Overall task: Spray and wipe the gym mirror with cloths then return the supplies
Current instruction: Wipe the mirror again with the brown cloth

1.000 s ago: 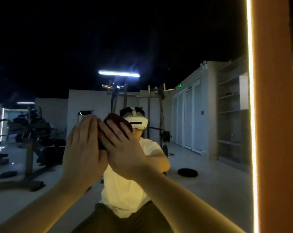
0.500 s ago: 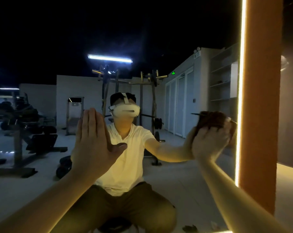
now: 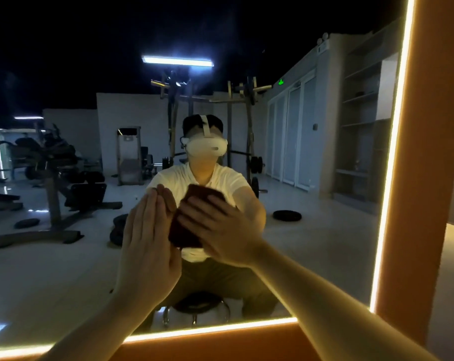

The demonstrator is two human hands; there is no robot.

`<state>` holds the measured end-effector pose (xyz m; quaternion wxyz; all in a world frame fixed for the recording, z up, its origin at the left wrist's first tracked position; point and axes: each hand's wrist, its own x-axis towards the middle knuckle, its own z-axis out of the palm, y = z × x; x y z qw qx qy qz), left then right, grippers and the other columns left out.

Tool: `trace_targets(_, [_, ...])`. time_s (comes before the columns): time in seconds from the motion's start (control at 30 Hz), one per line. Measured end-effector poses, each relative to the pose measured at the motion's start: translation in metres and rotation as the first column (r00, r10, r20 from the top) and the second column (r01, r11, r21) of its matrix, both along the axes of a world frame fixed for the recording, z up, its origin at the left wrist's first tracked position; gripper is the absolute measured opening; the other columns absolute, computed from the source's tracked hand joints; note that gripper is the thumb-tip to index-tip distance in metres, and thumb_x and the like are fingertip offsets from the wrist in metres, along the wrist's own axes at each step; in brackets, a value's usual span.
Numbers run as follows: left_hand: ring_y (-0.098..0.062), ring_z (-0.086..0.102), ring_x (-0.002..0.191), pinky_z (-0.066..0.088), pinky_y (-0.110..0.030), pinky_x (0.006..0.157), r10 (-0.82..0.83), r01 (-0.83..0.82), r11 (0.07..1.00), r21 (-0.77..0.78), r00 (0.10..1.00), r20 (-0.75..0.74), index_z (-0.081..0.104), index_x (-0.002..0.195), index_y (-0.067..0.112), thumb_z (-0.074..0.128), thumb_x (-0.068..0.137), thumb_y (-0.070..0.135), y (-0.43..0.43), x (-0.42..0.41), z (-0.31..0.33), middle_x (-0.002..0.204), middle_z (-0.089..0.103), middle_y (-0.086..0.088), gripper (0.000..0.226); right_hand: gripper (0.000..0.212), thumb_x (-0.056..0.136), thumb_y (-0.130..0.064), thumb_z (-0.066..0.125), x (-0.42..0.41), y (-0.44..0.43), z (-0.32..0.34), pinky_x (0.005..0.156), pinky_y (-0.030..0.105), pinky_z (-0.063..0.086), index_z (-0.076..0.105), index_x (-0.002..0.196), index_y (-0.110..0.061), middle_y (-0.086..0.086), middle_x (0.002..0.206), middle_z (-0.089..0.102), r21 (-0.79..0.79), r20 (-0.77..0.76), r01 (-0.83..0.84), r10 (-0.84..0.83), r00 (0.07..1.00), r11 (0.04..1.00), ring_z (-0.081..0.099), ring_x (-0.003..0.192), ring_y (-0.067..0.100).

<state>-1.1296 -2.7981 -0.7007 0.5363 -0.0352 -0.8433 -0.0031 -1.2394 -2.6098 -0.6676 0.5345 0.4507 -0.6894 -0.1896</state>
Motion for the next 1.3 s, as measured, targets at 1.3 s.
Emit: trace_targets(1.3, [-0.036,0.013,0.160,0.024,-0.064,0.123,-0.106,0.134,0.982,-0.132,0.974,0.198,0.025,0.160,-0.005,0.063,0.088,0.033,0.028,-0.001,-0.124,0.171,0.012,-0.022,0.090,0.067,0.105,-0.039,0.032,-0.007,0.158,-0.176,0.128,0.045,0.010,0.020,0.163,-0.008,0.019,0.169,0.017,-0.748,0.560,0.551,-0.095,0.823,0.369,0.013,0.157,0.036])
